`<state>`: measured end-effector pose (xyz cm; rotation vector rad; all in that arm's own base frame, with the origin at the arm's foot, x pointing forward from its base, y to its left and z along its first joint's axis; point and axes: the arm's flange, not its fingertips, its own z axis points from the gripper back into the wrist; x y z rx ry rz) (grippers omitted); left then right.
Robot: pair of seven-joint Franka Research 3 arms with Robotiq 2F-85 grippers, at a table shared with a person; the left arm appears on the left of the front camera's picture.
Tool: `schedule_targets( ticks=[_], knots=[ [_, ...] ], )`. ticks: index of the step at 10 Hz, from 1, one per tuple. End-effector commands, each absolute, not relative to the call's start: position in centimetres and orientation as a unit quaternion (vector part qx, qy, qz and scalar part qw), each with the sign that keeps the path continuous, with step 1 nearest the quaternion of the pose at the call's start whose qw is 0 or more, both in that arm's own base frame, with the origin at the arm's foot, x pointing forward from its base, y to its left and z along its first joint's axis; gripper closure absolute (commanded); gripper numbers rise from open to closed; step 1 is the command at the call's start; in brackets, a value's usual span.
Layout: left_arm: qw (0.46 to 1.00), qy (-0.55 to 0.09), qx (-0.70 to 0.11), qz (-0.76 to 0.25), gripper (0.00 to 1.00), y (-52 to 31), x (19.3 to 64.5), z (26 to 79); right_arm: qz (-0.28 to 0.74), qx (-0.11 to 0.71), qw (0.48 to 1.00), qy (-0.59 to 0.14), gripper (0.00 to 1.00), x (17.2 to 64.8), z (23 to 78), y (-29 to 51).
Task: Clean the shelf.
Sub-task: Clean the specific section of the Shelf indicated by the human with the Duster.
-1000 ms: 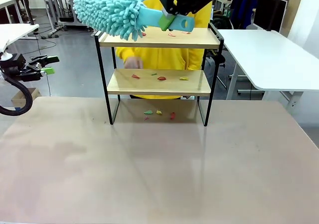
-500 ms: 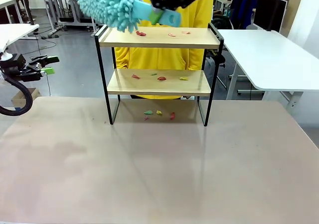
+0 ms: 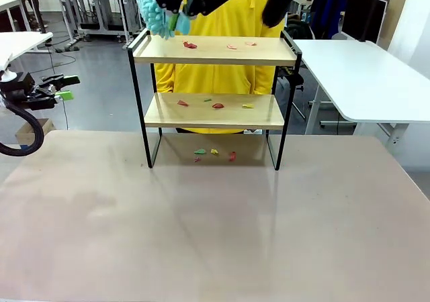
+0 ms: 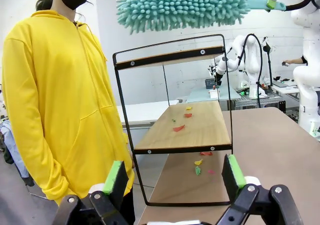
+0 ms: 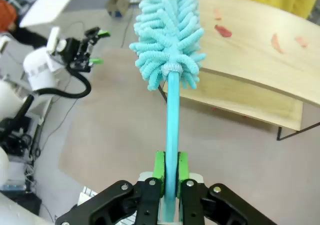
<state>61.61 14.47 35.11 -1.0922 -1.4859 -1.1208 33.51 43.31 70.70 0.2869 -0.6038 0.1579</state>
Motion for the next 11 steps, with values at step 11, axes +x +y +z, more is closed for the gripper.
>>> schedule_targets(
  ticks=[11],
  knots=[
    [0.471,-0.608,-0.443,-0.460,0.00,14.4,61.4,35.3,0.026,0.127,0.961,-0.246,0.87,38.3,66.6,47.2]
  ],
)
